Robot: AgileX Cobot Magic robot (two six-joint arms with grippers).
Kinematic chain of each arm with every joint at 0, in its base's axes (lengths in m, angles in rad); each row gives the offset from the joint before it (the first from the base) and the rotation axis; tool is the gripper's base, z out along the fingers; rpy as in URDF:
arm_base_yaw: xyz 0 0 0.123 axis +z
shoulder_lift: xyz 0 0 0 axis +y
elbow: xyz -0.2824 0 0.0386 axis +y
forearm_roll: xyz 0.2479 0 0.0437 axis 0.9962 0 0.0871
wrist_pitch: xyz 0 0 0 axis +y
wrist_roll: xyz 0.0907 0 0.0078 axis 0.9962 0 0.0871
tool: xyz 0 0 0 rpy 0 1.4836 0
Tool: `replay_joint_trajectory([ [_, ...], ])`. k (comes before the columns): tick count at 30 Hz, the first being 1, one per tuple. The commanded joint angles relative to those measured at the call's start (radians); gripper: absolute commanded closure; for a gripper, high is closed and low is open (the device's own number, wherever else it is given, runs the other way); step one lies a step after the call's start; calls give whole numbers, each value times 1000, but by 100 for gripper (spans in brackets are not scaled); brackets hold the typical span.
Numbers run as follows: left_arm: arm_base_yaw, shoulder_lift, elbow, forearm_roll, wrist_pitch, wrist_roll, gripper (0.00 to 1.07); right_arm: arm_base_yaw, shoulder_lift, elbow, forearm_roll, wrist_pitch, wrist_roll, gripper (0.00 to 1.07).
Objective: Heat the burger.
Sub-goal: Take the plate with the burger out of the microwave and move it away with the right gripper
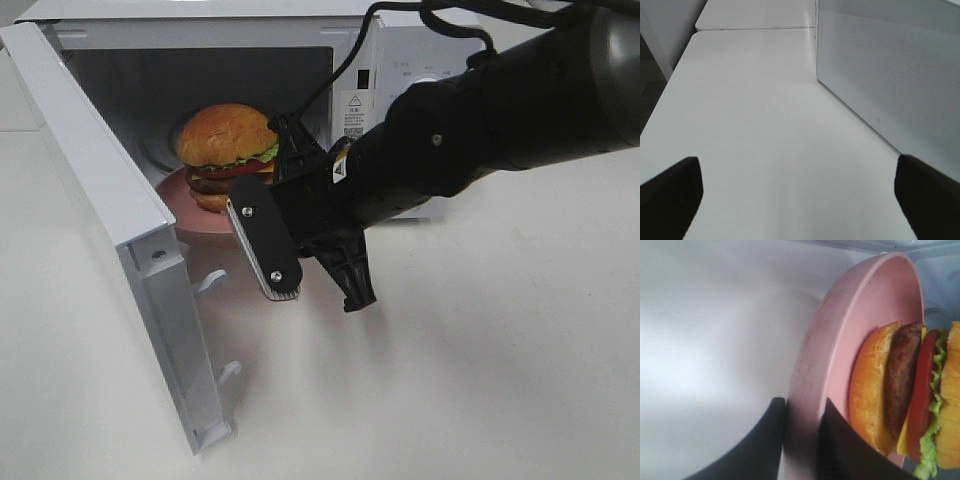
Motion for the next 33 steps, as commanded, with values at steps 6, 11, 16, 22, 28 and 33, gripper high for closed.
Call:
replay_joint_trajectory([
  [6, 4, -16, 3, -3, -10, -4, 10, 3, -123, 114, -3, -95, 15, 107],
  [11, 4, -16, 3, -3, -10, -4, 10, 3, -191, 185, -3, -102, 20, 107],
  [16, 4, -16, 3, -3, -10, -4, 10, 3, -257, 253, -3, -102, 27, 107],
  [22, 4, -16, 3, -3, -10, -4, 10, 3, -358, 336, -3, -101, 31, 107],
  [28, 4, -16, 3, -3, -10, -4, 10, 3, -451, 395, -4, -70, 45, 107],
  [33, 4, -16, 3, -3, -10, -4, 10, 3, -538, 440, -23, -19, 52, 107],
])
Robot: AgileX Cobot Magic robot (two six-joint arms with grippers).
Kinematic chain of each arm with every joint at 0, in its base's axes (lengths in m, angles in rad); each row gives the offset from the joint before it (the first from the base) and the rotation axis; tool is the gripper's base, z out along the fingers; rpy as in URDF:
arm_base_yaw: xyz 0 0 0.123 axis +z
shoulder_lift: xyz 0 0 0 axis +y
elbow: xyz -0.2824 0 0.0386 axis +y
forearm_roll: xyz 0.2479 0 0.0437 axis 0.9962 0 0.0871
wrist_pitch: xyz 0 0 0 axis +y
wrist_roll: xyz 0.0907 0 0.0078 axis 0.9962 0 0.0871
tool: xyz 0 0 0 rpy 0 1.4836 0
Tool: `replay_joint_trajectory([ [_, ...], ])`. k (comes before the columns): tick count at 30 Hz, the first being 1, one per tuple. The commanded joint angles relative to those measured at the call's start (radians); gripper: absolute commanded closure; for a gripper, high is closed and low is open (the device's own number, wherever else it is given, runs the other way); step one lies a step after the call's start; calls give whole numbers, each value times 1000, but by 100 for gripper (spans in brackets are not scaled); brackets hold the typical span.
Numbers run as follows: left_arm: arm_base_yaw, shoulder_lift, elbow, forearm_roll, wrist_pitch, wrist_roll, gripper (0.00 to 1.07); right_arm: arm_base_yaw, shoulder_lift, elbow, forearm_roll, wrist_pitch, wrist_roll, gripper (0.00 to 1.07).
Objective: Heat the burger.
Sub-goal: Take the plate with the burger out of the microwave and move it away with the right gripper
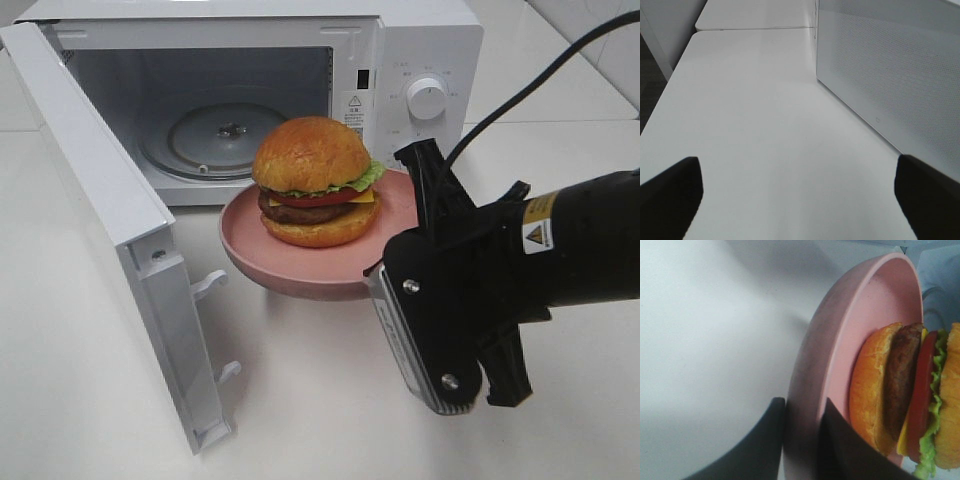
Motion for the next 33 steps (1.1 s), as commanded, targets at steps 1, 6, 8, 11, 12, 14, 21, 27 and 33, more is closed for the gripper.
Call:
replay_joint_trajectory([
  [1, 4, -16, 3, -3, -10, -4, 10, 3, -96, 33, -32, -15, 28, 107],
  [6, 4, -16, 3, -3, -10, -4, 10, 3, -191, 80, -92, 28, 101, 107],
  [8, 4, -16, 3, -3, -10, -4, 10, 3, -213, 89, -99, 43, 114, 107],
  [11, 4, -16, 3, -3, -10, -4, 10, 3, -300, 123, -184, 120, 186, 107],
  [12, 4, -16, 3, -3, -10, -4, 10, 3, -300, 123, -184, 120, 186, 107],
  [14, 4, -16, 3, -3, -10, -4, 10, 3, -371, 141, -249, 177, 268, 107],
  [21, 4, -16, 3, -3, -10, -4, 10, 3, -541, 153, -376, 383, 435, 107],
  [27, 4, -16, 3, -3, -10, -4, 10, 3, -649, 155, -435, 524, 528, 107],
  [33, 4, -16, 3, -3, -10, -4, 10, 3, -695, 166, -515, 655, 695, 107],
])
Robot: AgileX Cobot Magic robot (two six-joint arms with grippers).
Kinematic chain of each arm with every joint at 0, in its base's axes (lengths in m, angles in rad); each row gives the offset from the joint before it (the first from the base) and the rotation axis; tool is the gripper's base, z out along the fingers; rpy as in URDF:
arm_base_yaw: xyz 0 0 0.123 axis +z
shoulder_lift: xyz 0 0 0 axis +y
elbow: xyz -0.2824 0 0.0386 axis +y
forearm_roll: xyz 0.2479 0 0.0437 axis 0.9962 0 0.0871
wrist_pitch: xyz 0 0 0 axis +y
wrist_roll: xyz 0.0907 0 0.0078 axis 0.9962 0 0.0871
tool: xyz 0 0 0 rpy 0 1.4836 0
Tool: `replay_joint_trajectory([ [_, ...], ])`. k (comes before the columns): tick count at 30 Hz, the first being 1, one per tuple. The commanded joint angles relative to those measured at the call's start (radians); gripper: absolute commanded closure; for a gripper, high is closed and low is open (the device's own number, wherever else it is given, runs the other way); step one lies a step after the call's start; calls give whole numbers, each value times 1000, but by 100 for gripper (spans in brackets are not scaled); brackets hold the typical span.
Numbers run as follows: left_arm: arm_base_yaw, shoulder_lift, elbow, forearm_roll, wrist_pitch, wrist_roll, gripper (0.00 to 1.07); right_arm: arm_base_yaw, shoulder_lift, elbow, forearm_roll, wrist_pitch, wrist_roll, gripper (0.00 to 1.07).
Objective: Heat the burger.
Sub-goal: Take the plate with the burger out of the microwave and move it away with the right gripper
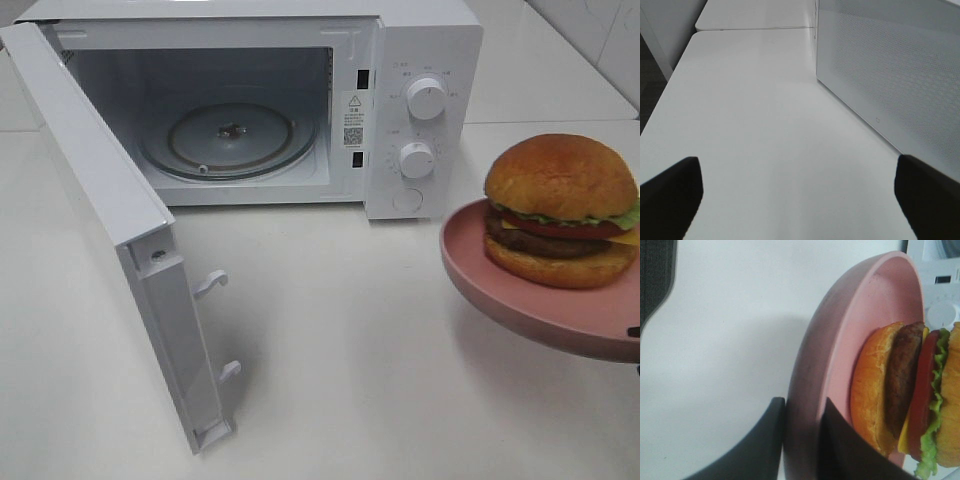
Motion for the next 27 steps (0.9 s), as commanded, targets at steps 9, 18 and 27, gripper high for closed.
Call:
replay_joint_trajectory([
  [9, 4, -16, 3, -3, -10, -4, 10, 3, -18, 55, -339, 94, 532, 107],
  [18, 4, -16, 3, -3, -10, -4, 10, 3, 83, 77, -435, 184, 876, 107],
  [27, 4, -16, 3, -3, -10, -4, 10, 3, 294, 49, -526, 193, 1246, 107],
])
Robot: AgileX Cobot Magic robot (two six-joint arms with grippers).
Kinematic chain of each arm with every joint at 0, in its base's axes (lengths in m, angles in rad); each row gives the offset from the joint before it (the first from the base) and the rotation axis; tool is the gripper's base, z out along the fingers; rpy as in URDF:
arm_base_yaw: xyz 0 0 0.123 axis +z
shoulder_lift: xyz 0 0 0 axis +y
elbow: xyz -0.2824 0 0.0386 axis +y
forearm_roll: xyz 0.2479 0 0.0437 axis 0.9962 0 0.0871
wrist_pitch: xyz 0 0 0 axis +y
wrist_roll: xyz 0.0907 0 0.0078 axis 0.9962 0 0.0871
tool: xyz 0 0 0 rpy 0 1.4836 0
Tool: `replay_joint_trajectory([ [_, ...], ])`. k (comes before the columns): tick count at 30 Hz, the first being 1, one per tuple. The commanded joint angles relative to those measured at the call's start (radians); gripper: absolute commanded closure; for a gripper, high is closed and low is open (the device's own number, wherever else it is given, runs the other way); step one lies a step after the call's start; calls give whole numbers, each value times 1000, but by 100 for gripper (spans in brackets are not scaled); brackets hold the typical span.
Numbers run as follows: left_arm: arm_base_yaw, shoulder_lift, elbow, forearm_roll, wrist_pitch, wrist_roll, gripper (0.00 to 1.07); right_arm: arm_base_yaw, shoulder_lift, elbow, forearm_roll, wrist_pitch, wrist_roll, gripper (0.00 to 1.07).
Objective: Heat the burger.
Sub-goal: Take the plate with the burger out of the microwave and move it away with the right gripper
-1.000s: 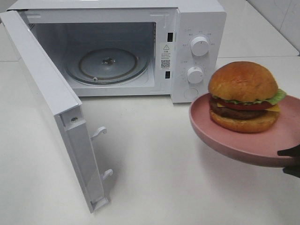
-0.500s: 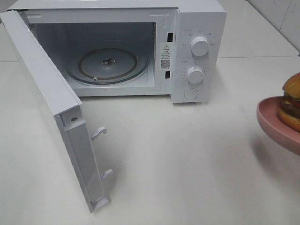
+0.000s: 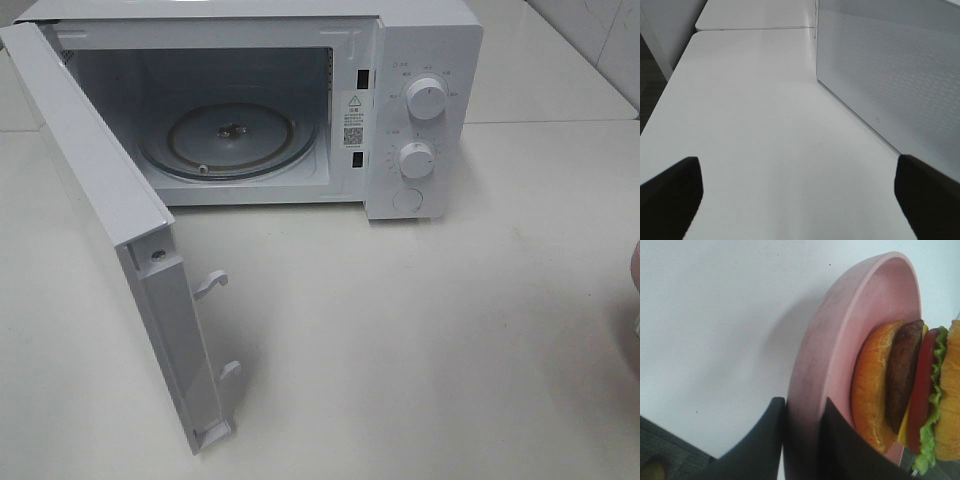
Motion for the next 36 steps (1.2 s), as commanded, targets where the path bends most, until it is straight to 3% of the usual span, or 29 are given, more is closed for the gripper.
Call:
replay_joint_trajectory([
  [1, 4, -16, 3, -3, -10, -4, 10, 3, 29, -19, -98, 3, 64, 107],
  [6, 4, -16, 3, -3, -10, -4, 10, 3, 203, -70, -156, 68, 299, 107],
  [8, 4, -16, 3, -3, -10, -4, 10, 2, 349, -108, -173, 108, 487, 107],
  [17, 4, -16, 3, -3, -10, -4, 10, 2, 613, -174, -179, 96, 779, 107],
  [23, 4, -16, 3, -3, -10, -4, 10, -25, 786, -232, -212, 43, 816, 107],
  [28, 4, -16, 3, -3, -10, -4, 10, -55, 830, -251, -223, 0, 833, 105],
  [33, 4, -16, 3, -3, -10, -4, 10, -102, 871, -273, -231, -37, 841, 98],
  [35, 4, -16, 3, -3, -10, -4, 10, -103, 867, -290, -218, -37, 820, 85],
  [36, 4, -16, 3, -3, -10, -4, 10, -103, 867, -290, -218, -37, 820, 85],
])
